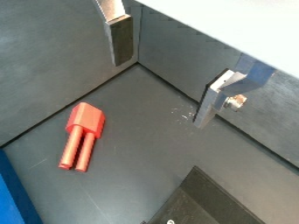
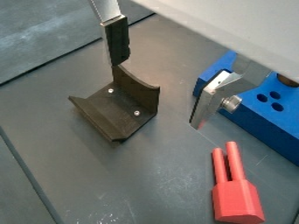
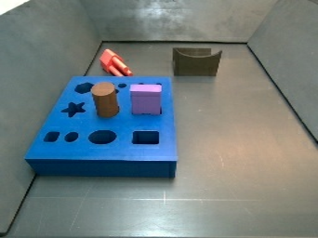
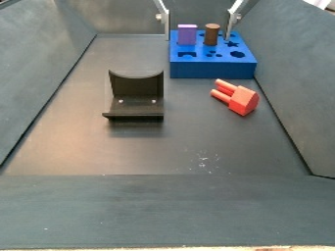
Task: Pick up the 3 prong object. Move up. Rotate the 3 prong object. Place the 3 prong object on the fixture. Regrasp the 3 prong object. Move to above the board. Insert the 3 prong object.
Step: Pick up the 3 prong object.
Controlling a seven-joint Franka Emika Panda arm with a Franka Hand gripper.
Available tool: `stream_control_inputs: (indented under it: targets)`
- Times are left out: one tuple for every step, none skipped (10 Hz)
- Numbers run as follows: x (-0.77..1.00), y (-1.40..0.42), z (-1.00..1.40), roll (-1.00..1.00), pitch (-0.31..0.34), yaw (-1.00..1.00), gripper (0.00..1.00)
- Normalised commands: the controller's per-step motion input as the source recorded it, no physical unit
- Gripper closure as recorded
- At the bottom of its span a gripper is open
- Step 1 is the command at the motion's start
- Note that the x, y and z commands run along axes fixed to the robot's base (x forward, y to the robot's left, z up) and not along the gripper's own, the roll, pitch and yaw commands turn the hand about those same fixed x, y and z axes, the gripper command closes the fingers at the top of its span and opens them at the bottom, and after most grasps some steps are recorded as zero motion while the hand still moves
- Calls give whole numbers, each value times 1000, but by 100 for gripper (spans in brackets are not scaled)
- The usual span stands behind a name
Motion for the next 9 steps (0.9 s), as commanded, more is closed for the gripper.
stream_control_inputs:
  targets:
    - [0,0,-111,330,0,766,0]
    - [0,0,-211,193,0,1000,0]
    - [0,0,-257,141,0,1000,0]
    - [0,0,-309,161,0,1000,0]
    - [0,0,-377,141,0,1000,0]
    - [0,0,-429,131,0,1000,0]
    - [-34,0,-509,126,-13,1000,0]
    - [0,0,-420,114,-6,1000,0]
    - [-9,-114,-26,0,6,257,0]
